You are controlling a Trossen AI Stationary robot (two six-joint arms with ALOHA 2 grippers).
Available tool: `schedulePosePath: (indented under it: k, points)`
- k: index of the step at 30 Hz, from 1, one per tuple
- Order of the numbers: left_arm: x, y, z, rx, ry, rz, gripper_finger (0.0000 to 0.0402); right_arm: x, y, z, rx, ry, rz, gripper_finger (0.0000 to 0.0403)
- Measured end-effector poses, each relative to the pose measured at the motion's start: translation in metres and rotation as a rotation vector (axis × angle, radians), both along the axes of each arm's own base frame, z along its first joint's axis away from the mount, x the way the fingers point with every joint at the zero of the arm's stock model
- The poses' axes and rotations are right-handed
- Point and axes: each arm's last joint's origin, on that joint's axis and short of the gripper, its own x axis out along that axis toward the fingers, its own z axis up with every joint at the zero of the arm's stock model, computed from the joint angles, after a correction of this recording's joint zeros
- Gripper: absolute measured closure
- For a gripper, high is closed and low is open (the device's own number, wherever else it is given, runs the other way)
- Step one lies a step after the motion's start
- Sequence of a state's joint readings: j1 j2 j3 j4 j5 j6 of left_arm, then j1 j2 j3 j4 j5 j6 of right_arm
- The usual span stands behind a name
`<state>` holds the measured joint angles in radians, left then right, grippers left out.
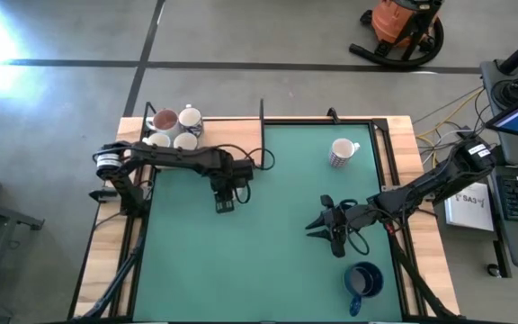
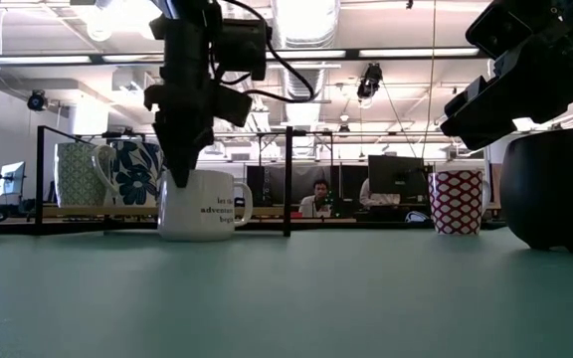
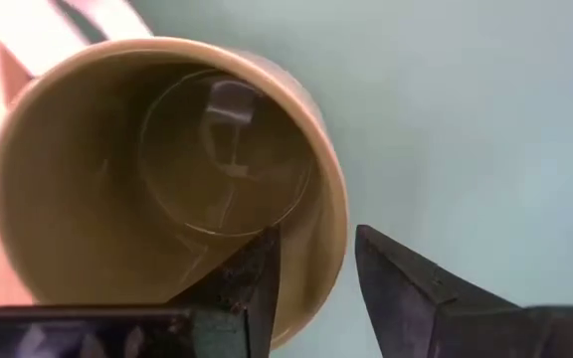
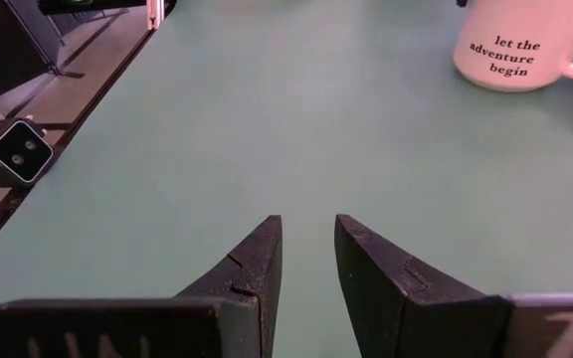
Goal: Place coffee mugs
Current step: Put the green mug on the shelf
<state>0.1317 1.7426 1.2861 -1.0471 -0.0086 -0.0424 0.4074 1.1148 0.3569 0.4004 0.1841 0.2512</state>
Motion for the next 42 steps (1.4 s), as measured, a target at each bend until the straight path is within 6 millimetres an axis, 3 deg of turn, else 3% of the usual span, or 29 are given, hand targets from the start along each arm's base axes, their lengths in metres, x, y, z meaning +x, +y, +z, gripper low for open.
schedulePosePath:
  k: [5, 12, 18, 30, 42]
  points:
    - [0.004, 0.0, -0.008, 0.001, 0.006, -0.015, 0.0302, 0.0, 0.0, 0.0, 0.0, 0.0, 0.0, 0.0316]
    - [0.006, 0.0, -0.014, -0.013, 0.018, 0.05, 0.039, 0.0, 0.0, 0.0, 0.0, 0.0, 0.0, 0.0316]
    - [0.01, 0.001, -0.005, -0.011, -0.005, 0.053, 0.0386, 0.0, 0.0, 0.0, 0.0, 0.0, 0.0, 0.0316]
    - [0.018, 0.006, 0.036, 0.044, -0.021, -0.009, 0.0389, 0.0, 0.0, 0.0, 0.0, 0.0, 0.0, 0.0316]
    - [0.01, 0.054, 0.045, 0.103, -0.027, -0.043, 0.0389, 0.0, 0.0, 0.0, 0.0, 0.0, 0.0, 0.0316]
